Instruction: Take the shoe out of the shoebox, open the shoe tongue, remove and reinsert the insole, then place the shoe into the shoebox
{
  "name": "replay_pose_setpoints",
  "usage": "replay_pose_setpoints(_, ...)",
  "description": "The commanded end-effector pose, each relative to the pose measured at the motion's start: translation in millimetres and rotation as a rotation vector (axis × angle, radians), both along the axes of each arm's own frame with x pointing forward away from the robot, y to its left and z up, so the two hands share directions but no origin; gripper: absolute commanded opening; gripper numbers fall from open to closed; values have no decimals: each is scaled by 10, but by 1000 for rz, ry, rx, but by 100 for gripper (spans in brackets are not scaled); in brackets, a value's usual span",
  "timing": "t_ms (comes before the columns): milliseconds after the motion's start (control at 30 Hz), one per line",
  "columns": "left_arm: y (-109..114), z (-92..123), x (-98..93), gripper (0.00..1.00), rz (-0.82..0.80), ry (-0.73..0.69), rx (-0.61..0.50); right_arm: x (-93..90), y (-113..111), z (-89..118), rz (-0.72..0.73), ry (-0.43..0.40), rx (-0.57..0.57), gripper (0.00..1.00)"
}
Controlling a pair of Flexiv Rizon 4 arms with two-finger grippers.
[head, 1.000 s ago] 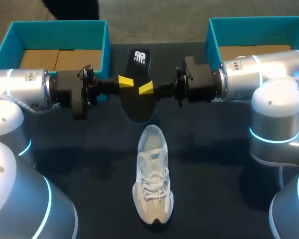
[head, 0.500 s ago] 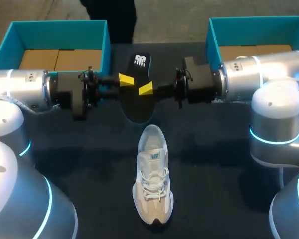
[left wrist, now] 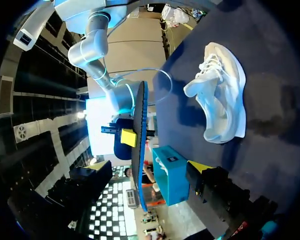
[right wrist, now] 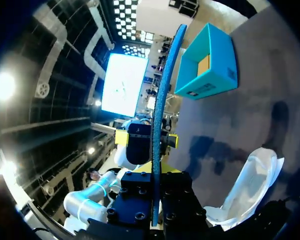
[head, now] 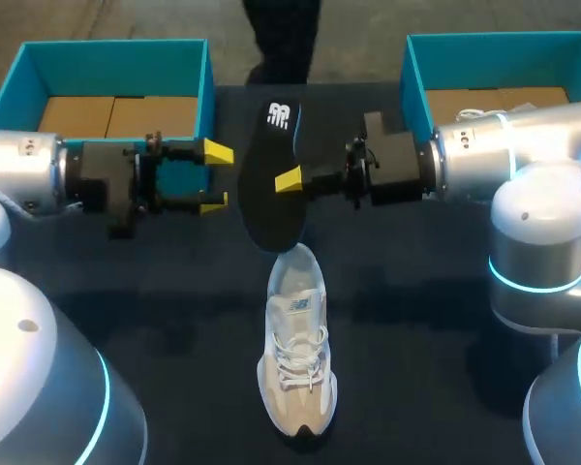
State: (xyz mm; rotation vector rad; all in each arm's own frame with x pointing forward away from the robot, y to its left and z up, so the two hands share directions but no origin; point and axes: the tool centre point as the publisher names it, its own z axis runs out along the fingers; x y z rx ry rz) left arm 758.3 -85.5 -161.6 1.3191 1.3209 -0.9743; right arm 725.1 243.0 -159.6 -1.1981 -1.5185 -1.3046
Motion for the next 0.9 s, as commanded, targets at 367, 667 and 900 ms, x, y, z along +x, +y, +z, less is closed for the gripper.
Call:
replay_pose_setpoints(367,287,67,-125,100,-23,9,78,15,-127,-26,2,-62,11,0)
replay_pose_setpoints(667,287,67,-125,100,-23,9,78,15,-127,-26,2,-62,11,0)
replay_pose_setpoints(900,78,-118,-341,100,116,277,212,49,-181,-104,14,-57,7,0)
